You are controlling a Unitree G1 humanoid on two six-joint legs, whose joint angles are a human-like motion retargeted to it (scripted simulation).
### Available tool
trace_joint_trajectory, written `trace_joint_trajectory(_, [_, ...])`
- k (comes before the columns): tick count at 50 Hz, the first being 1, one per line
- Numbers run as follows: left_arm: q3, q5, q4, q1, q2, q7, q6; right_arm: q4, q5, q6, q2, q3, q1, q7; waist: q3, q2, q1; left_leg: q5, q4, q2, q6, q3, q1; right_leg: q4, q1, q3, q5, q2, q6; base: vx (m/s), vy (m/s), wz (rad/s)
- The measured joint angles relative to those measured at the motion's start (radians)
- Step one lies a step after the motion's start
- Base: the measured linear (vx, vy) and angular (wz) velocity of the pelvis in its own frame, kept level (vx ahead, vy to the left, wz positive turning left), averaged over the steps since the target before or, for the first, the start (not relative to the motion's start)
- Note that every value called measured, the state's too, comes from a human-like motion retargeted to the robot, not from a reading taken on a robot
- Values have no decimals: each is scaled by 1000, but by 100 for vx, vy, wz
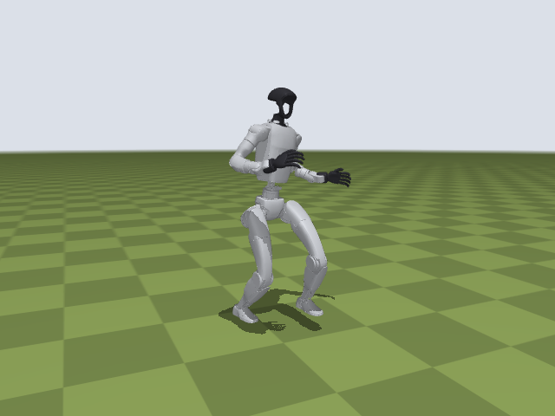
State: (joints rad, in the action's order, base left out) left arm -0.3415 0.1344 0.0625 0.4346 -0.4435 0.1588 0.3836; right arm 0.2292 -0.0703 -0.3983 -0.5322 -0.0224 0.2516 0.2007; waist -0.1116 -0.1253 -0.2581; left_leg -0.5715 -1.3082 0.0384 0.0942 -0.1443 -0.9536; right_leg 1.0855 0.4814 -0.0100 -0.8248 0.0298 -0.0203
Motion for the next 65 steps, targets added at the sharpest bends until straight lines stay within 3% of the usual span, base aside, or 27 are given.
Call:
trace_joint_trajectory(10, [148, -87, -214, -256, 32, 108, 37, -352, 61, 22, 86, 144, 107, 53, 3, 14, 146, -158, -43, 10, -75, 32, 12, 121, 53, 125, -48, 36, 5, 5, 12, -51])
trace_joint_trajectory(15, [277, -75, -295, -434, 56, 65, 14, -579, 128, 53, 127, 226, 108, 13, 29, -53, 253, -180, -12, -28, -109, 113, 79, 220, 51, 193, -5, -21, -48, 10, 14, -17])
trace_joint_trajectory(20, [305, -18, -413, -553, 59, 51, 17, -698, 200, 82, 122, 261, 154, -38, 31, -92, 343, -152, 76, -31, -96, 168, 139, 281, 110, 209, 84, -64, -108, 7, 11, -38])
trace_joint_trajectory(27, [187, 66, -555, -558, 46, 88, 75, -655, 250, 78, 73, 209, 265, -45, 0, -58, 412, -126, 128, 44, -53, 186, 151, 264, 256, 221, 154, -56, -134, 2, 5, -63])
trace_joint_trajectory(35, [55, 104, -548, -453, 82, 171, 109, -513, 219, 38, 108, 104, 314, 103, -4, -27, 406, -244, 0, 131, -73, 179, 111, 316, 367, 273, 99, -26, -118, 1, -7, -50])
trace_joint_trajectory(42, [110, 53, -445, -317, 113, 138, 73, -417, 179, -2, 214, 91, 209, 212, -12, -48, 365, -294, -56, 144, -116, 174, 107, 355, 394, 300, 57, -16, -136, 5, -16, -1])
trace_joint_trajectory(48, [208, -37, -372, -215, 107, 44, 16, -394, 182, -14, 259, 145, 79, 183, -4, -52, 300, -301, -82, 165, -121, 164, 131, 360, 372, 295, -24, 11, -95, 3, -19, 2])
trace_joint_trajectory(55, [260, -114, -274, -133, 101, -13, -28, -445, 189, -9, 225, 167, -33, 147, 33, -7, 187, -234, -169, 244, -96, 163, 170, 351, 333, 277, -26, 97, -36, -2, -16, -20])
trace_joint_trajectory(60, [256, -141, -221, -59, 96, -14, -18, -483, 190, -16, 168, 105, -42, 184, 45, 29, 147, -107, -235, 160, -70, 164, 203, 280, 319, 283, 64, 124, -45, -8, -10, -16])
trace_joint_trajectory(65, [236, -189, -186, 47, 60, 21, 17, -508, 128, -35, 98, 27, -23, 256, 16, 76, 135, 8, -202, 30, -21, 172, 253, 165, 362, 286, 211, 174, -102, -15, -3, -56])
